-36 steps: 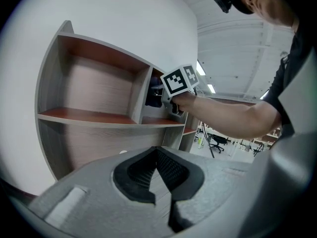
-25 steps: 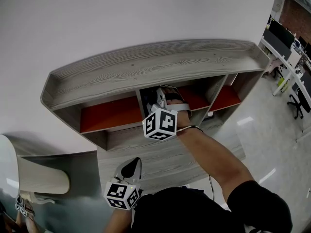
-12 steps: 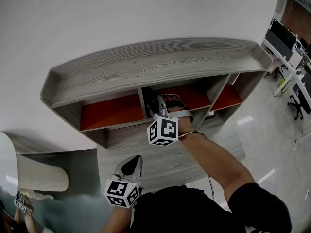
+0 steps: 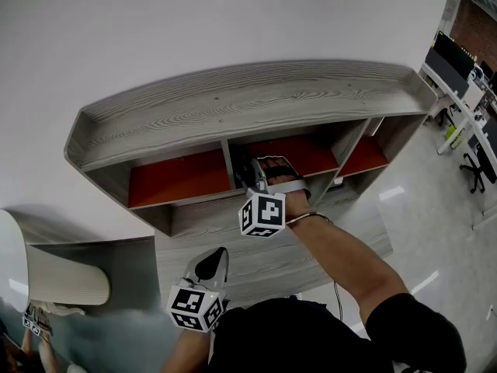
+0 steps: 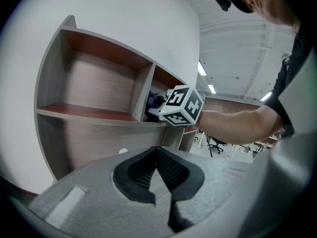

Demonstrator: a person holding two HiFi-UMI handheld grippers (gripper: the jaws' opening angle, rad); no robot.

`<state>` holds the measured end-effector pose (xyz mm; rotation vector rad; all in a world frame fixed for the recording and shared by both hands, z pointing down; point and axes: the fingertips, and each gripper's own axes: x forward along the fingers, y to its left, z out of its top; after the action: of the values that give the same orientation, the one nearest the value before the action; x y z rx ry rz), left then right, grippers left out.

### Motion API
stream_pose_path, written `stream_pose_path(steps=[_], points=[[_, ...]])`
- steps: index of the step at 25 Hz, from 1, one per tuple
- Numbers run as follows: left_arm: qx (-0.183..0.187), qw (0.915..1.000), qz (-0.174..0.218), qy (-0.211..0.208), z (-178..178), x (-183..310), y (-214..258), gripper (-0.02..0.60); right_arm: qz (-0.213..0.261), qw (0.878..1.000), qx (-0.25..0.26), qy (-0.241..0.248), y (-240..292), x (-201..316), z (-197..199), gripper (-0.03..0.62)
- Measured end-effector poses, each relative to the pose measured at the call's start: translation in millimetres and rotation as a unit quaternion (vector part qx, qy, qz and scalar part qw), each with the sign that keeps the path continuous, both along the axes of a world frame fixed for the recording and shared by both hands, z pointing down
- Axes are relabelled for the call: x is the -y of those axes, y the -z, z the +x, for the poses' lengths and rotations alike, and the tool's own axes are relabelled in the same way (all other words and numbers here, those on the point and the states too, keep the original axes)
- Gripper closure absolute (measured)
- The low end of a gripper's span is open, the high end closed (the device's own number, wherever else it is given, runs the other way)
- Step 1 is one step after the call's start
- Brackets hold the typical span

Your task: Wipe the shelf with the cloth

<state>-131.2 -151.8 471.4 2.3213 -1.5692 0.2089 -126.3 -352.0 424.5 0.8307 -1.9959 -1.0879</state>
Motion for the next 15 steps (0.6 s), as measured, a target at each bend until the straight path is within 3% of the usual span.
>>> stream_pose_path(steps=[8,15], points=[[0.003,1.0000,-0.002,-0.004,3,-2,-1,0.572,-0.013,1.000,0.007,0.002,-7,-3,0,0.516],[0.005,0.9999,-0.003,-0.009,5,-2,1,0.572,-0.056,0.998,0.041,0.000,-14,-7,1,0.516]])
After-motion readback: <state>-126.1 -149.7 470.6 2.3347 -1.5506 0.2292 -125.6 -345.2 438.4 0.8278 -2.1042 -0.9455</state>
